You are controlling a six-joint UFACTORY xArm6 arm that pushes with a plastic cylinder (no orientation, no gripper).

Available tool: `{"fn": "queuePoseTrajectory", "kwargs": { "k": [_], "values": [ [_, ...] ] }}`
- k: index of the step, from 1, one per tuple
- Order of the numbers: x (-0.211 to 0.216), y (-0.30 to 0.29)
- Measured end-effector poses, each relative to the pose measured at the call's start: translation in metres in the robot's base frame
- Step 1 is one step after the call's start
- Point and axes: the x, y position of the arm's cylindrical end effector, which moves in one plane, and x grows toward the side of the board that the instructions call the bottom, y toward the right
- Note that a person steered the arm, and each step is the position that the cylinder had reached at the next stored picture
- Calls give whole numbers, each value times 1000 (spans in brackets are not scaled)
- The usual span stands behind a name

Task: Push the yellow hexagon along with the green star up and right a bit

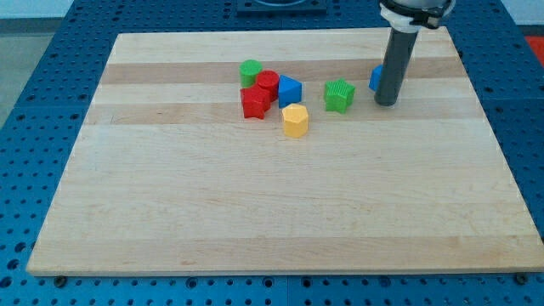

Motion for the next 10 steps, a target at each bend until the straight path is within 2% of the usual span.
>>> {"fn": "queuePoseTrajectory", "kwargs": {
  "k": [1, 2, 3, 4, 5, 7, 8, 10],
  "values": [
    [68, -26],
    [103, -81],
    [118, -152],
    [112, -205],
    [80, -197],
    [74, -187],
    [45, -161],
    [44, -150]
  ]
}}
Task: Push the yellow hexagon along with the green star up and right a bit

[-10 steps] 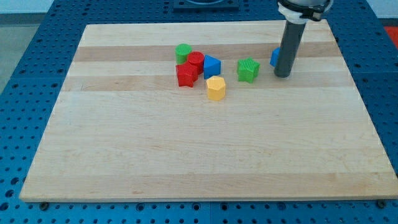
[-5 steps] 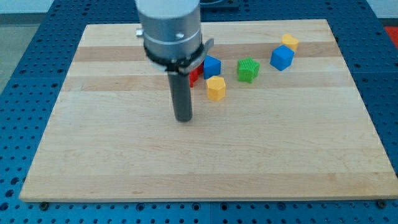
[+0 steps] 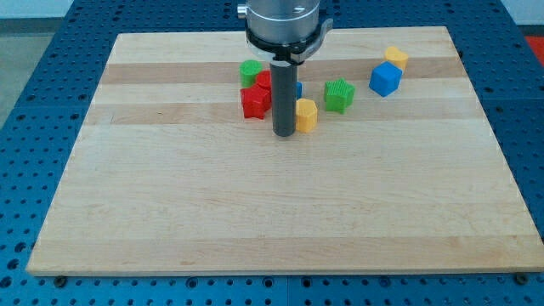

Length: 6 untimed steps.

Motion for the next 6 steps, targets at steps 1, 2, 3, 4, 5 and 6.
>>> {"fn": "queuePoseTrajectory", "kwargs": {
  "k": [1, 2, 3, 4, 5, 6],
  "values": [
    [-9, 23],
    [-22, 48],
    [-33, 70],
    [-43, 86],
    [-48, 92],
    [-54, 92]
  ]
}}
